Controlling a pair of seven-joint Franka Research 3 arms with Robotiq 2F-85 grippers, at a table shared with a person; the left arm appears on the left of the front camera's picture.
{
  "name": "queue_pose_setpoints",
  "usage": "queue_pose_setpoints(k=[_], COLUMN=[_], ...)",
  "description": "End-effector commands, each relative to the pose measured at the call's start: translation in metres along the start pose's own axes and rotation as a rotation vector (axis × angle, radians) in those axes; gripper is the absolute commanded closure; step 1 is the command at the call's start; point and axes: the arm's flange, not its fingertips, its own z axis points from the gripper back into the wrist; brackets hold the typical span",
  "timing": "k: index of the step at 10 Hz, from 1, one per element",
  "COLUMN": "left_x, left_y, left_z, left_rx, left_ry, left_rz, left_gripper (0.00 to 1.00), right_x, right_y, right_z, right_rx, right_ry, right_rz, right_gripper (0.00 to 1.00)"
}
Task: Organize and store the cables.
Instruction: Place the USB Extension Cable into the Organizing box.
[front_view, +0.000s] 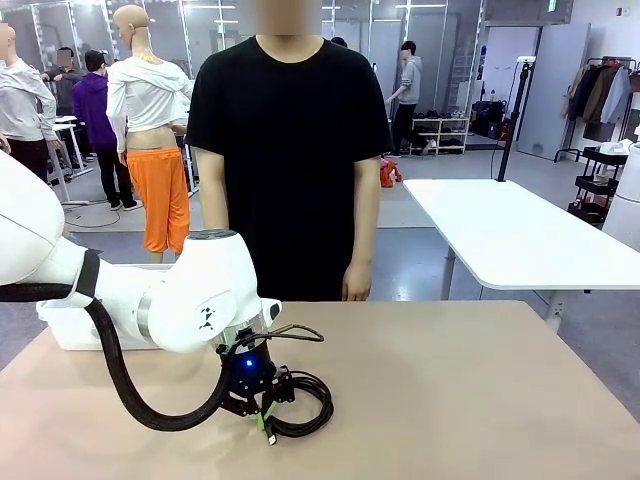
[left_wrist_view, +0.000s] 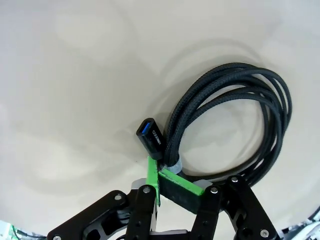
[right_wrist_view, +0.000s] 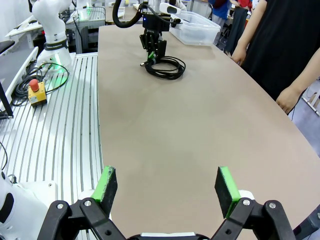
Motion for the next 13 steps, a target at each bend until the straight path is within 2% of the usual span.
queue_pose_setpoints(k=[1,2,3,4,5,7,9,13], left_x=[-0.008,-0.012,-0.016,-0.02,-0.022,-0.025,-0.022,-0.011], left_y=[0.018,0.023,0.026,0.028,0.028,0.025,0.02,-0.007], left_z=[0.025,0.039,0.047,0.052,0.053,0.049,0.046,0.021], left_rx=[-0.078,-0.084,-0.078,-0.064,-0.068,-0.078,-0.079,-0.044], left_ry=[-0.068,-0.099,-0.098,-0.114,-0.11,-0.074,-0.092,-0.053], left_rz=[-0.025,-0.041,-0.041,-0.041,-0.041,-0.064,-0.055,-0.035], left_gripper=[1.0,1.0,0.56,0.4,0.0,0.0,0.0,0.0], right_x=[0.001,0.001,0.001,0.001,0.001,0.001,0.001,0.001], right_y=[-0.001,-0.001,-0.001,-0.001,-0.001,-0.001,-0.001,-0.001], right_z=[0.001,0.001,0.001,0.001,0.001,0.001,0.001,0.001], right_rx=[-0.005,-0.005,-0.005,-0.005,-0.005,-0.005,-0.005,-0.005], right_ry=[-0.004,-0.004,-0.004,-0.004,-0.004,-0.004,-0.004,-0.004], right_rz=[-0.004,-0.004,-0.004,-0.004,-0.004,-0.004,-0.004,-0.004], right_gripper=[0.0,0.0,0.0,0.0,0.0,0.0,0.0,0.0])
